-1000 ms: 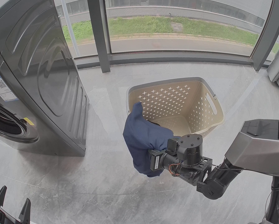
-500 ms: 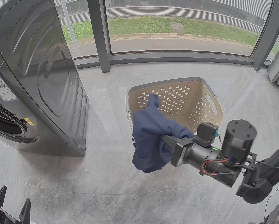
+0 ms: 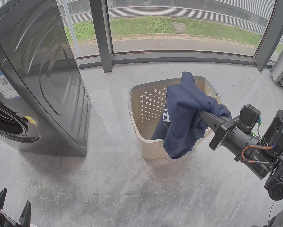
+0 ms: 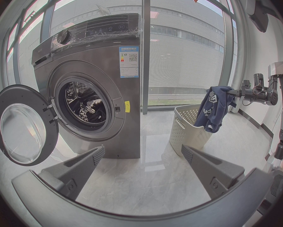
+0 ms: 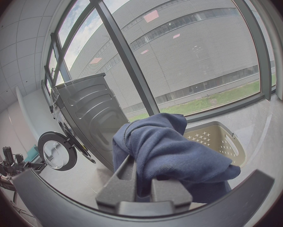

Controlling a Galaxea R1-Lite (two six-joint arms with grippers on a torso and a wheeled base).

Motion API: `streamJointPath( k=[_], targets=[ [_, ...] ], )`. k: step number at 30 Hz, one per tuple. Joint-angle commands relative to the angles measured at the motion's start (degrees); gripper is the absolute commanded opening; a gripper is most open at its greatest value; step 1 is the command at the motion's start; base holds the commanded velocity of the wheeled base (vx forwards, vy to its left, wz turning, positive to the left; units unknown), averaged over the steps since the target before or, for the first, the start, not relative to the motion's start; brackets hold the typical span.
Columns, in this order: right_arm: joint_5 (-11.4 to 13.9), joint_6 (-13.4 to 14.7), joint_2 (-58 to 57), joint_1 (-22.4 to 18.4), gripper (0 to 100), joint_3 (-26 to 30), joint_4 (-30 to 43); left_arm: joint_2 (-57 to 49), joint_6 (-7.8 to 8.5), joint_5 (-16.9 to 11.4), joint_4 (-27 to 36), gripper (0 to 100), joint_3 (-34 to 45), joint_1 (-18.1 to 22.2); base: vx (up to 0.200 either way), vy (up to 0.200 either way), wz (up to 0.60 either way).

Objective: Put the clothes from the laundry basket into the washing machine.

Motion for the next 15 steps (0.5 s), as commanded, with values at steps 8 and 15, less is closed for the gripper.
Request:
streamJointPath(
  k=[8,15],
  targets=[
    [-0.1,-0.2,-0.9,-0.3,0,0.0,-1.1,-0.8,-0.06,0.1,0.0,100,0.9,0.0,-0.200,0.000,0.00],
    [-0.1,-0.1,-0.9,0.1,0,-0.1,-1.4,-0.8,-0.06,0.1,0.0,100,0.9,0.0,-0.029,0.000,0.00]
  ],
)
